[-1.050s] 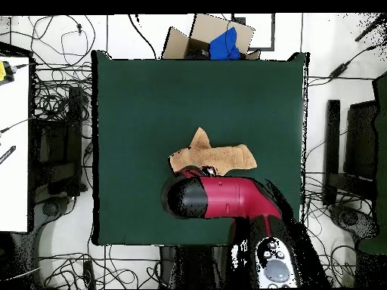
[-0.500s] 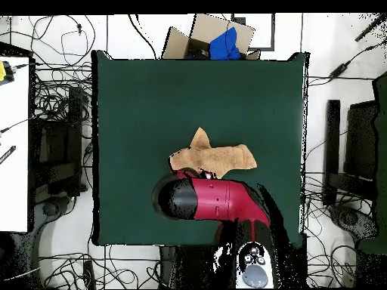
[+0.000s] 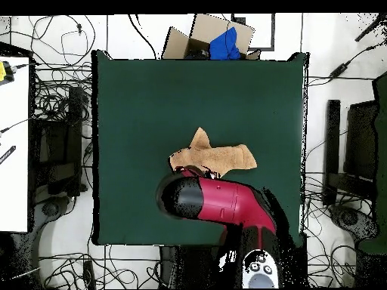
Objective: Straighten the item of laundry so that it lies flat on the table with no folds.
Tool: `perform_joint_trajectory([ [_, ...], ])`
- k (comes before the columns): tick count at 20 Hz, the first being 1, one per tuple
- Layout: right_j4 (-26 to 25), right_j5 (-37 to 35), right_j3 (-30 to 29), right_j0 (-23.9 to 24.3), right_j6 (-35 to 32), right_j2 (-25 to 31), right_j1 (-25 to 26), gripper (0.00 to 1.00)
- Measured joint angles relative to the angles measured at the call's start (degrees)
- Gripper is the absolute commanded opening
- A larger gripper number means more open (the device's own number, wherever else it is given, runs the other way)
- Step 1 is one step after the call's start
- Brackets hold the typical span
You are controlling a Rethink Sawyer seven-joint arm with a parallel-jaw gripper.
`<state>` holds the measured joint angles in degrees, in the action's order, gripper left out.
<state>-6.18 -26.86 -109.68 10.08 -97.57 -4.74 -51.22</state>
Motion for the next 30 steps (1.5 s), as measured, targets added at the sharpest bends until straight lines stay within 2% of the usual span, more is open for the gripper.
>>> perform_joint_trajectory([
  [6,3.9,0.0,0.0,-0.4,0.0,0.0,-1.6,1.00],
  [13,7.2,0.0,0.0,-3.9,0.0,0.0,-2.5,1.00],
  [16,7.8,0.0,0.0,-5.4,-0.1,0.0,-2.5,1.00],
  [24,8.5,0.0,0.2,-13.2,-1.4,-2.9,-3.1,1.00],
  [30,8.5,0.0,0.2,-13.5,-1.4,-4.2,-4.6,1.00],
])
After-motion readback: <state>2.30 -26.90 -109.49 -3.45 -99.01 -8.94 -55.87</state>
